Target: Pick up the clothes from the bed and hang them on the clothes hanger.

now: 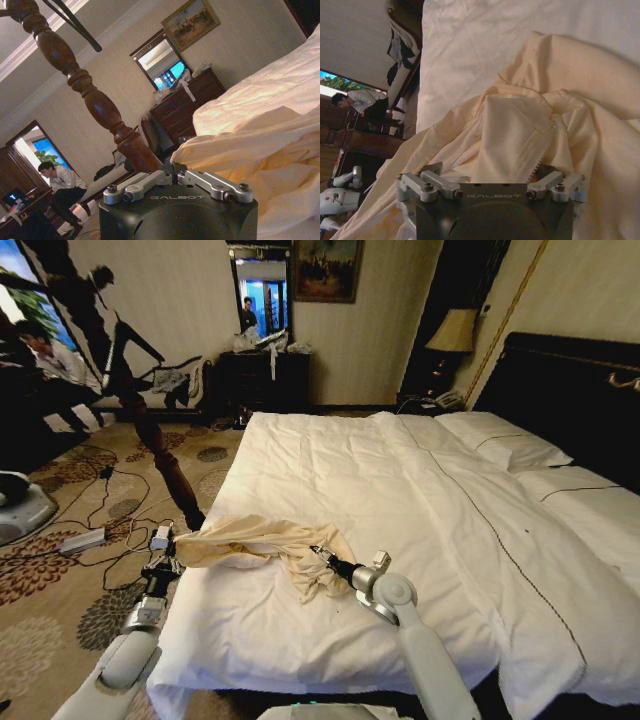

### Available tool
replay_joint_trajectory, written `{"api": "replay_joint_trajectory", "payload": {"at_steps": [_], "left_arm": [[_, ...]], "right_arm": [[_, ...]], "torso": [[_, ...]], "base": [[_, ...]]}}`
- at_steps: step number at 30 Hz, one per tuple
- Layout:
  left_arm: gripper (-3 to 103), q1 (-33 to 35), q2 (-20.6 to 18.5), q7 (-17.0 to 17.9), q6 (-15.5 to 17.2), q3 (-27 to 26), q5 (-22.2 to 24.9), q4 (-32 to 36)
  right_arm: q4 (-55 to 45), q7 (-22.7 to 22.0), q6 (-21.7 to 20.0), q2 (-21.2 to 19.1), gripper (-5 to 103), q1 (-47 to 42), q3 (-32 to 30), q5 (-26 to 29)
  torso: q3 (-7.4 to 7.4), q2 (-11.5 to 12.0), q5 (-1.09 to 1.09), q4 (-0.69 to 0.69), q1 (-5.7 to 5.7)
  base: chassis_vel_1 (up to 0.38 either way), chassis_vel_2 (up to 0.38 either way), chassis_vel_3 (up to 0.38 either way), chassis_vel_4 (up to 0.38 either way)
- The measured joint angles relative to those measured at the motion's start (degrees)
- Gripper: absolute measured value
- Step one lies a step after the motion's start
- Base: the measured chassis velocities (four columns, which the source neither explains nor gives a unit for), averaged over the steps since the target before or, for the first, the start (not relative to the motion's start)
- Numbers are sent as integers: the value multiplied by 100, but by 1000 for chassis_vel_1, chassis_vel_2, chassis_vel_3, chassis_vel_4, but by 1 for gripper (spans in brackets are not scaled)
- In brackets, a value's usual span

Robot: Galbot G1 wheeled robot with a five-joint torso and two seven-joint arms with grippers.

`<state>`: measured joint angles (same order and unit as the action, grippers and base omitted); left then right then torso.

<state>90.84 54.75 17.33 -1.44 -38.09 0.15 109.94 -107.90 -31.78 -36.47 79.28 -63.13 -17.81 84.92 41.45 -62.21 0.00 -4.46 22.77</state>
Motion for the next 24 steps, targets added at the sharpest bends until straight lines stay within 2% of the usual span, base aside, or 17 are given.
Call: {"api": "replay_joint_trajectory", "payload": {"at_steps": [1,2,3,6,9,12,16,18,20,21,24], "left_arm": [[0,10,0,-3,-6,-9,0,-5],[0,12,-1,-6,-10,-9,0,-9],[0,13,-2,-8,-15,-9,-1,-11],[0,2,-5,-9,-16,4,-1,-12],[0,-56,-9,-10,-16,52,-1,-29],[0,-74,-11,-11,-16,75,0,-33],[0,-79,-8,-15,-21,94,1,-39],[0,-79,-9,-17,-23,95,1,-39],[0,-80,-8,-25,-35,107,2,-33],[0,-80,-8,-25,-35,107,2,-33],[0,-64,-14,-79,-121,105,22,77]], "right_arm": [[31,12,-1,-1,95,28,27,-16],[48,22,-1,-3,95,43,42,-28],[89,47,-1,-7,84,76,69,-60],[124,64,1,-12,79,106,86,-87],[212,140,18,-58,62,175,169,-210],[258,214,42,-96,57,189,222,-315],[309,353,104,-168,35,189,286,-565],[314,373,111,-179,35,189,291,-595],[329,446,131,-237,24,195,298,-738],[329,446,131,-237,24,195,298,-738],[297,596,225,-329,8,159,297,-1036]], "torso": [[0,0,0,1,0],[0,0,0,0,0],[0,0,0,0,0],[0,0,0,0,0],[0,0,0,0,0],[0,0,0,0,0],[0,0,0,0,0],[0,0,0,0,0],[0,0,-1,0,0],[0,0,-1,0,0],[0,0,-1,0,0]], "base": [[0,0,0,0],[0,0,0,0],[0,0,0,0],[0,0,0,0],[0,0,0,0],[0,0,0,0],[0,0,0,0],[0,0,0,0],[0,0,0,0],[0,0,0,0],[0,0,0,0]]}}
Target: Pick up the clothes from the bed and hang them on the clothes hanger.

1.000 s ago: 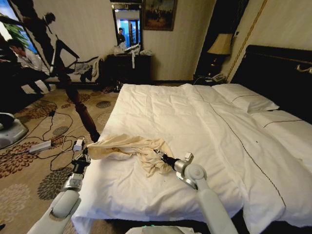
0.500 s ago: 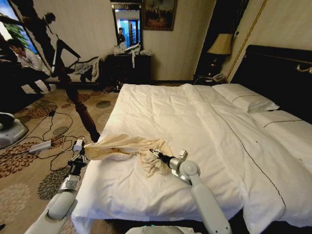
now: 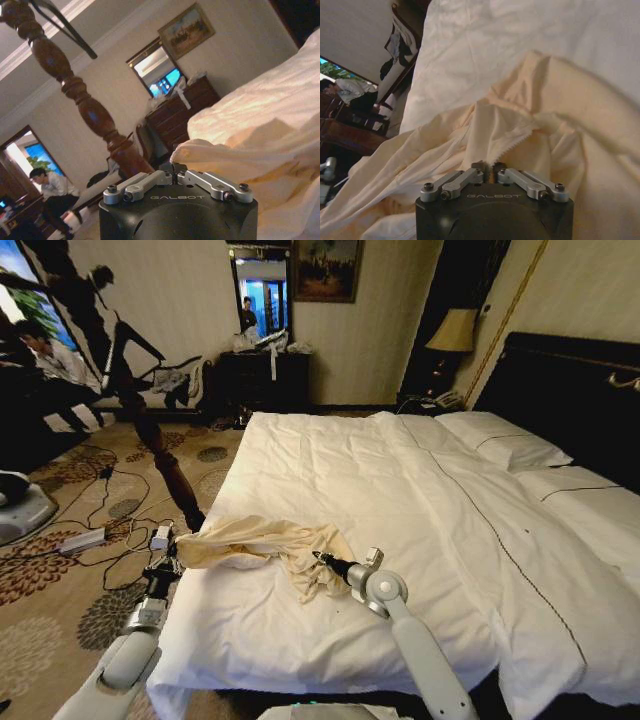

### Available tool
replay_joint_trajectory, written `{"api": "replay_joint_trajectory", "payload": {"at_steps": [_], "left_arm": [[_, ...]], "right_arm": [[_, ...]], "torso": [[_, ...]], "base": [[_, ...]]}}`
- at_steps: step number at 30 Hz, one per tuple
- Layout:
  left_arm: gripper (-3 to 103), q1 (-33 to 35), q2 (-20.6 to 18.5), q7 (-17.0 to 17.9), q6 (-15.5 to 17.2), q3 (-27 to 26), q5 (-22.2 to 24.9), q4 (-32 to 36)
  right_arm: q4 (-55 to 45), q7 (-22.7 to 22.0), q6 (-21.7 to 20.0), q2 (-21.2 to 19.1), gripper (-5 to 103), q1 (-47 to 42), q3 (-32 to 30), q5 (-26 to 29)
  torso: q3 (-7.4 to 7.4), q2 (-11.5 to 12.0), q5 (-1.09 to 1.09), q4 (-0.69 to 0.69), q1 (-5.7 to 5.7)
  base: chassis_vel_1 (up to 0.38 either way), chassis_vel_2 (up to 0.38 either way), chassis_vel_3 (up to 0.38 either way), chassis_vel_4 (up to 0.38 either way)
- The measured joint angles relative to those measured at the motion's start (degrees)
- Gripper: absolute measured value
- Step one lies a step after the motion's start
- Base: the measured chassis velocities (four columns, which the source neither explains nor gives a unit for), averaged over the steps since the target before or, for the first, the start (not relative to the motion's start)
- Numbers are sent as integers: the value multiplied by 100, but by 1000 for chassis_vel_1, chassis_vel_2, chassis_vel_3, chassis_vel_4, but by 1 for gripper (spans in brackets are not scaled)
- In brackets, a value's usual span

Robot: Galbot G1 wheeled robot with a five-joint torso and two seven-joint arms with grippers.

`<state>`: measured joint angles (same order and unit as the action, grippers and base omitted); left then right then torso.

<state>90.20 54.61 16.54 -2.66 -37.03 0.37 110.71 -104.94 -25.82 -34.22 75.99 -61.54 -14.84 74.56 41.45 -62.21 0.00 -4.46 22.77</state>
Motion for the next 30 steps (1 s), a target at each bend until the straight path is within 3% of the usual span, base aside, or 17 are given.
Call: {"api": "replay_joint_trajectory", "payload": {"at_steps": [5,7,10,14,16,18,19,20,21,22,23,24,26,27,28,30], "left_arm": [[0,37,-43,-6,77,-56,118,228],[0,115,-259,-67,366,-197,439,604],[0,204,-454,-77,545,-339,714,889],[0,276,-1175,134,1146,-823,2108,1908],[0,235,-1267,187,1221,-881,2309,2020],[0,-78,-1808,476,1574,-1252,3430,2556],[0,-161,-1954,545,1657,-1365,3752,2678],[0,-161,-1954,545,1657,-1365,3752,2678],[0,-300,-2310,678,1822,-1644,4498,2970],[0,-339,-2543,723,1890,-1859,4889,3136],[0,-350,-2733,742,1935,-2070,5179,3232],[0,-350,-2733,742,1935,-2070,5179,3232],[0,-460,-3334,868,2067,-2910,6279,3329],[0,-460,-3334,868,2067,-2910,6279,3329],[0,-573,-3510,974,2094,-3132,6688,3329],[0,-1239,-4039,1399,2244,-3530,7947,3333]], "right_arm": [[-226,87,98,-113,2,-73,10,-288],[-619,75,165,-333,0,-132,-22,-420],[-911,56,213,-564,0,-186,-84,-497],[-1886,75,419,-1685,0,-390,-801,-313],[-2017,71,438,-1829,0,-413,-961,-207],[-2536,30,488,-2433,0,-509,-1704,329],[-2695,27,501,-2633,0,-559,-1965,479],[-2695,27,501,-2633,0,-559,-1965,479],[-3030,25,519,-3073,0,-658,-2471,780],[-3252,21,525,-3365,0,-730,-2739,911],[-3462,31,533,-3624,0,-806,-2921,990],[-3462,31,533,-3624,0,-806,-2921,990],[-3869,11,641,-4320,0,-1019,-3586,1393],[-3869,11,641,-4320,0,-1019,-3586,1393],[-3899,-26,686,-4488,0,-1025,-3801,1591],[-3919,-101,757,-4935,0,-844,-4565,2480]], "torso": [[0,0,0,0,-1],[0,0,0,1,0],[0,0,-2,0,0],[0,0,-1,-1,-1],[0,0,-1,-1,-1],[0,0,-3,-2,0],[0,1,-2,-1,0],[0,1,-2,-1,0],[0,0,-2,-2,0],[0,0,-2,-1,-1],[-1,0,-2,-2,-1],[-1,0,-2,-2,-1],[-1,-1,2,0,-2],[-1,-1,2,0,-2],[-1,-1,2,1,-1],[0,0,-1,1,-1]], "base": [[0,0,0,0],[0,0,0,0],[0,0,0,0],[0,0,0,0],[0,0,0,0],[0,0,0,0],[0,0,0,0],[0,0,0,0],[0,0,0,0],[0,0,0,0],[0,0,0,0],[0,0,0,0],[0,0,0,0],[0,0,0,0],[0,0,0,0],[0,0,0,0]]}}
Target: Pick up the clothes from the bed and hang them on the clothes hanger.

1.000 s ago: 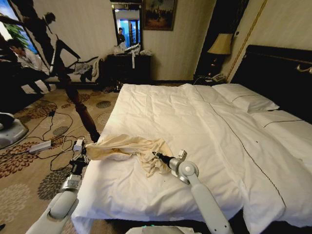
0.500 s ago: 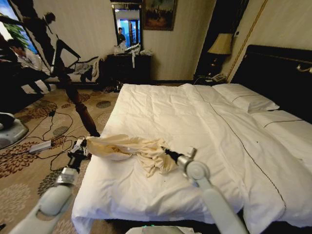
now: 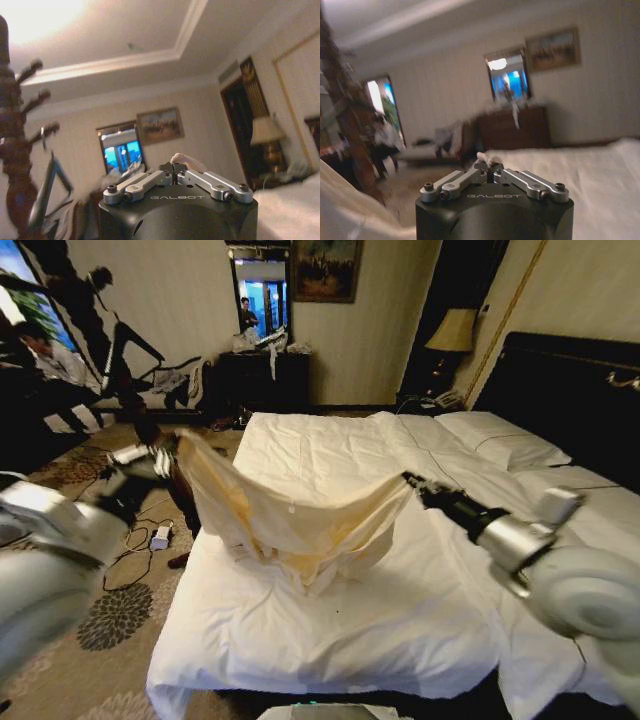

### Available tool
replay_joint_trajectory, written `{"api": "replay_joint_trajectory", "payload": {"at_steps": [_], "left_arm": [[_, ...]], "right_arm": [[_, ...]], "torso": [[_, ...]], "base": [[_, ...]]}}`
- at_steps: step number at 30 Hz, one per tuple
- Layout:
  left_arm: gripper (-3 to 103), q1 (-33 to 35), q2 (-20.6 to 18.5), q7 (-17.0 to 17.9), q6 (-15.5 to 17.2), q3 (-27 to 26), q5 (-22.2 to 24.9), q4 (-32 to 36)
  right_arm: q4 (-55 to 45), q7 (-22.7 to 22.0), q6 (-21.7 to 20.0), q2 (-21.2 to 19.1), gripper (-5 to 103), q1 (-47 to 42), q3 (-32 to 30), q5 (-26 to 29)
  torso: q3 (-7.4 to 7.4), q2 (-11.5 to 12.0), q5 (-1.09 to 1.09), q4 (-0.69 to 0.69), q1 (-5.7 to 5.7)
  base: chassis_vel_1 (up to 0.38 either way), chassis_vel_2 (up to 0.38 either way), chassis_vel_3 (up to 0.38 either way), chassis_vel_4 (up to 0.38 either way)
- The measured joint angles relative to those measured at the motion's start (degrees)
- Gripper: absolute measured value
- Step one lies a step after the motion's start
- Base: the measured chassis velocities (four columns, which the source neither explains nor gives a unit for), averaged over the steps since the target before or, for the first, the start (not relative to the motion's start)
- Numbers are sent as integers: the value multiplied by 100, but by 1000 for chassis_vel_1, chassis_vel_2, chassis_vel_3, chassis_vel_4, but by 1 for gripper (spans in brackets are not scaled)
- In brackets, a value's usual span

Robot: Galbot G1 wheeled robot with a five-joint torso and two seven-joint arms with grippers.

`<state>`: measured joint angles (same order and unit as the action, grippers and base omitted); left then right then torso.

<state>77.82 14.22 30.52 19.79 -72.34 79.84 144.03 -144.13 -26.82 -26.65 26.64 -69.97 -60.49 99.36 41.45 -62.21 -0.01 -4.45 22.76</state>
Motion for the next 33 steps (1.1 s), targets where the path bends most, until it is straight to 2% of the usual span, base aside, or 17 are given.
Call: {"api": "replay_joint_trajectory", "payload": {"at_steps": [2,3,4,5,7,11,13,15,16,17,20,21,22,24,26,29,33], "left_arm": [[0,-110,-67,48,21,-49,145,0],[0,-777,-452,261,103,-276,912,-17],[0,-1042,-607,323,133,-312,1183,-72],[0,-1042,-607,323,133,-312,1183,-72],[0,-1697,-992,394,210,-322,1724,-420],[0,-1740,-970,396,294,-249,1614,-560],[0,-1266,-387,336,384,240,708,-478],[0,-1025,-9,289,428,619,224,-455],[0,-1025,-9,289,428,619,224,-455],[0,-860,455,187,433,1258,-439,-503],[0,-863,1023,49,338,2215,-1346,-750],[0,-923,1290,-76,225,2729,-1885,-943],[0,-923,1290,-76,225,2729,-1885,-943],[0,-1120,1663,-250,26,3521,-2699,-1414],[0,-1292,1920,-377,-118,3933,-3161,-1897],[0,-1319,2044,-477,-177,4049,-3310,-2139],[0,-1109,2070,-598,-103,4081,-3309,-2043]], "right_arm": [[0,-8,9,-54,0,41,-97,110],[3,-112,61,-373,0,378,-579,672],[4,-187,94,-539,0,548,-781,920],[4,-187,94,-539,0,548,-781,920],[51,-443,244,-970,0,952,-1200,1678],[111,-572,303,-1000,0,1040,-1106,1902],[65,-565,304,-646,0,784,-661,1579],[65,-520,285,-467,0,683,-382,1375],[65,-520,285,-467,0,683,-382,1375],[73,-415,209,-83,0,626,245,936],[333,-277,114,496,0,729,1166,301],[615,-225,50,914,0,878,1743,-143],[615,-225,50,914,0,878,1743,-143],[989,-203,-28,1476,0,1095,2459,-692],[1321,-140,-91,1836,0,1253,2905,-1165],[1506,-34,-128,1946,0,1289,3084,-1439],[1570,30,-153,1943,0,1217,3211,-1576]], "torso": [[0,0,1,0,0],[0,0,-4,-3,1],[0,1,-5,-2,1],[0,1,-5,-2,1],[-2,-1,2,-1,0],[-2,-1,1,1,0],[0,0,-3,-2,0],[0,0,1,-4,1],[0,0,1,-4,1],[1,1,6,0,1],[0,0,4,0,0],[0,0,0,-2,0],[0,0,0,-2,0],[1,1,-2,-1,1],[2,2,2,0,4],[1,1,2,0,3],[0,1,1,-2,0]], "base": [[0,0,0,0],[0,0,0,0],[0,0,0,0],[0,0,0,0],[0,0,0,0],[0,0,0,0],[0,0,0,0],[0,0,0,0],[0,0,0,0],[0,0,0,0],[0,0,0,0],[0,0,0,0],[0,0,0,0],[0,0,0,0],[0,0,0,0],[0,0,0,0],[0,0,0,0]]}}
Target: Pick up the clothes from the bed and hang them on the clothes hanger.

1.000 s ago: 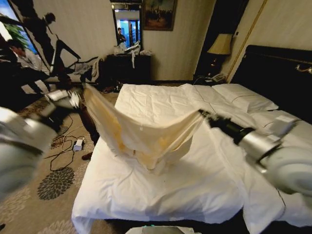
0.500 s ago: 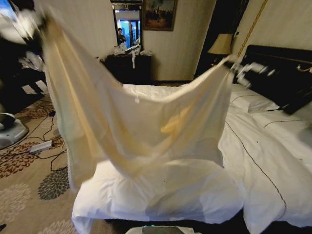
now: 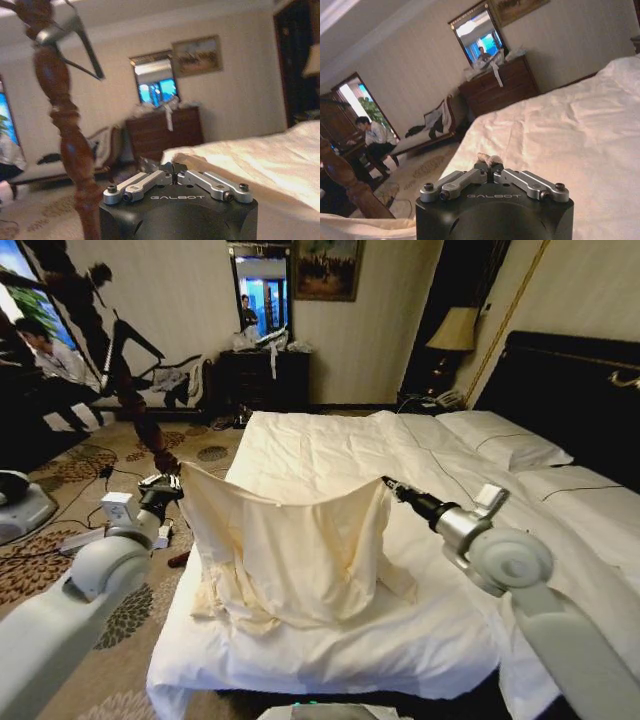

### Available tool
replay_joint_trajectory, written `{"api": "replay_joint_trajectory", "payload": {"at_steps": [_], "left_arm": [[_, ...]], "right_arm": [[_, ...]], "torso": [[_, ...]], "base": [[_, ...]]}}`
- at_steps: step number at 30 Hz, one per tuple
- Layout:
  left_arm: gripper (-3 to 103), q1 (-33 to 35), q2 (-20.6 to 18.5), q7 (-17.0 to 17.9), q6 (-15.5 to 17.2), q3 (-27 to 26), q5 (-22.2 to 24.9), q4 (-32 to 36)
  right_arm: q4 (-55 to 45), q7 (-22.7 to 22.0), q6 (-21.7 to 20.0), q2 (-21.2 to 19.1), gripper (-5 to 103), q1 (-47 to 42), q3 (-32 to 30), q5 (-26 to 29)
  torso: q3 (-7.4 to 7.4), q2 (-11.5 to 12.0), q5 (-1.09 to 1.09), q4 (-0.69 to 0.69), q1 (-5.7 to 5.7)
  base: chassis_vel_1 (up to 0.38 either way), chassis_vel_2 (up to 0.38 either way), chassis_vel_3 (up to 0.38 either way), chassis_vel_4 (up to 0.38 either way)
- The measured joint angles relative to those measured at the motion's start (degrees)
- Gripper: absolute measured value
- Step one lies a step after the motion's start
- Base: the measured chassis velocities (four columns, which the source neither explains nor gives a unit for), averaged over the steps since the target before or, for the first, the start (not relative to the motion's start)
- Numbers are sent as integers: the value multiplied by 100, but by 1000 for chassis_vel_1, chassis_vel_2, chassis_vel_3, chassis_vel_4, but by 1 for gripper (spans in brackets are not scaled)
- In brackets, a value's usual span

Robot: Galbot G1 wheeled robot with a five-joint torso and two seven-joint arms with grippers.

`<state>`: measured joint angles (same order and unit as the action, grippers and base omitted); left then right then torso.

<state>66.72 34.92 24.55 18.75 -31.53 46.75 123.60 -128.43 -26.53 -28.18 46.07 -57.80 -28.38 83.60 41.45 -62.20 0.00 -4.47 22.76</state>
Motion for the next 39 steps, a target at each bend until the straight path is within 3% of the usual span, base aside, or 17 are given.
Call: {"api": "replay_joint_trajectory", "payload": {"at_steps": [3,9,10,11,14,16,19,22,23,25,26,28,30,33,34,37,39], "left_arm": [[0,138,-41,-66,120,-14,1,69],[27,637,-216,-458,822,-508,494,153],[27,698,-240,-514,832,-562,565,166],[38,778,-271,-611,745,-644,630,183],[43,745,-264,-615,586,-663,683,259],[54,564,-238,-457,440,-717,940,427],[60,222,-281,-199,384,-872,1479,584],[76,-668,-653,334,692,-948,2242,422],[76,-668,-653,334,692,-948,2242,422],[81,-1585,-908,672,968,-698,2882,32],[86,-2254,-1097,1051,1180,-543,3509,-250],[97,-3007,-1477,1542,1508,-508,4414,-631],[97,-3247,-1631,1590,1565,-490,4594,-814],[100,-4520,-1857,1424,1739,333,4786,-1684],[100,-4520,-1857,1424,1739,333,4786,-1684],[100,-6172,-1550,1049,1818,1810,4730,-2720],[100,-7675,-967,646,1863,3160,4671,-3686]], "right_arm": [[7,37,-11,8,0,-26,120,-88],[169,64,-43,123,0,31,347,-254],[191,63,-43,127,0,42,353,-254],[226,63,-41,123,0,57,360,-254],[235,63,-37,113,0,49,359,-250],[220,64,-35,113,0,8,343,-246],[198,66,-34,114,0,-41,317,-267],[187,70,-29,107,0,-84,293,-310],[187,70,-29,107,0,-84,293,-310],[186,72,-28,104,0,-78,298,-325],[230,71,-27,124,0,40,419,-339],[374,70,-27,237,0,369,814,-353],[435,69,-27,288,0,515,976,-354],[497,62,-27,389,0,730,1276,-373],[497,62,-27,389,0,730,1276,-373],[499,59,-28,381,0,712,1294,-410],[500,57,-28,370,0,728,1295,-409]], "torso": [[0,0,0,0,0],[0,-1,0,4,0],[0,0,-1,3,0],[0,-1,-1,2,0],[0,-1,0,2,0],[0,-1,1,1,0],[0,-1,0,0,0],[0,-1,-1,1,0],[0,-1,-1,1,0],[0,-1,1,1,0],[0,-1,6,-8,1],[0,0,-5,-4,1],[0,-1,-7,1,1],[0,-1,5,13,0],[0,-1,5,13,0],[0,-1,7,4,0],[0,-1,1,-3,0]], "base": [[0,0,0,0],[0,0,0,0],[0,0,0,0],[0,0,0,0],[0,0,0,0],[0,0,0,0],[0,0,0,0],[0,0,0,0],[0,0,0,0],[0,0,0,0],[0,0,0,0],[0,0,0,0],[0,0,0,0],[0,0,0,0],[0,0,0,0],[0,0,0,0],[0,0,0,0]]}}
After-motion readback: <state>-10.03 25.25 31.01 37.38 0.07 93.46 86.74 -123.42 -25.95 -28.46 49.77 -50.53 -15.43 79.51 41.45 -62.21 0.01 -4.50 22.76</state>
